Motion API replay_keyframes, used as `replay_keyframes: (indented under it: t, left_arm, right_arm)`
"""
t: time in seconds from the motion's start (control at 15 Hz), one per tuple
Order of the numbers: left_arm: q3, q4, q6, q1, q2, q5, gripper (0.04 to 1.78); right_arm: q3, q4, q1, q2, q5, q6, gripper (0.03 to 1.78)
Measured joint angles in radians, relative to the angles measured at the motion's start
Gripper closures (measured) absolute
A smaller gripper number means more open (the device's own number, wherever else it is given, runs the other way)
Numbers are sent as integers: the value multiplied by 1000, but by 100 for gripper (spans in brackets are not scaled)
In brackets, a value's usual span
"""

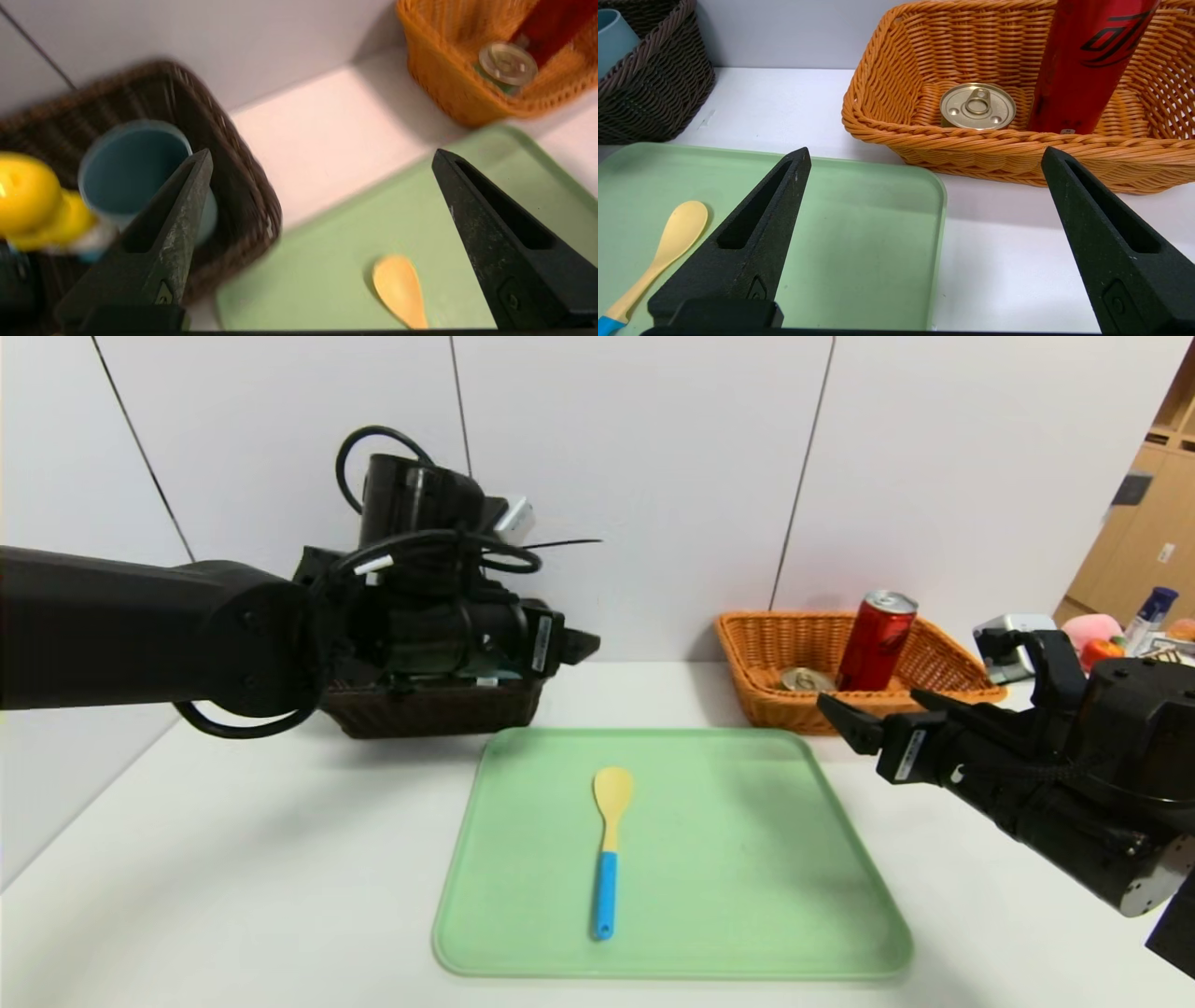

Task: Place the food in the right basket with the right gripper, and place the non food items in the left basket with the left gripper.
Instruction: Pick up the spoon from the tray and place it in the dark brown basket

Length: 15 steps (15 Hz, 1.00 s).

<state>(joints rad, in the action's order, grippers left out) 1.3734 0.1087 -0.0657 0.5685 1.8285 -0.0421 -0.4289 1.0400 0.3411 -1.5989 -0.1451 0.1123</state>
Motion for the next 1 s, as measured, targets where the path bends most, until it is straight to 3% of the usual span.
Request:
replay_keyframes:
  t: [0.13, 0.27, 0.53, 1.0]
  left_arm:
    - [-26, -174, -88, 73, -46, -50, 15]
    - [-80, -266, -170, 144, -72, -59, 15]
    - [-123, -278, -333, 258, -51, -90, 14]
    - [-127, -269, -341, 281, 119, -172, 13]
  right_arm:
    - [2, 38, 0, 8, 0, -6, 11]
    - [4, 57, -5, 16, 0, -10, 11]
    - [17, 63, -8, 34, -3, -16, 11]
    - [30, 141, -4, 34, 1, -13, 11]
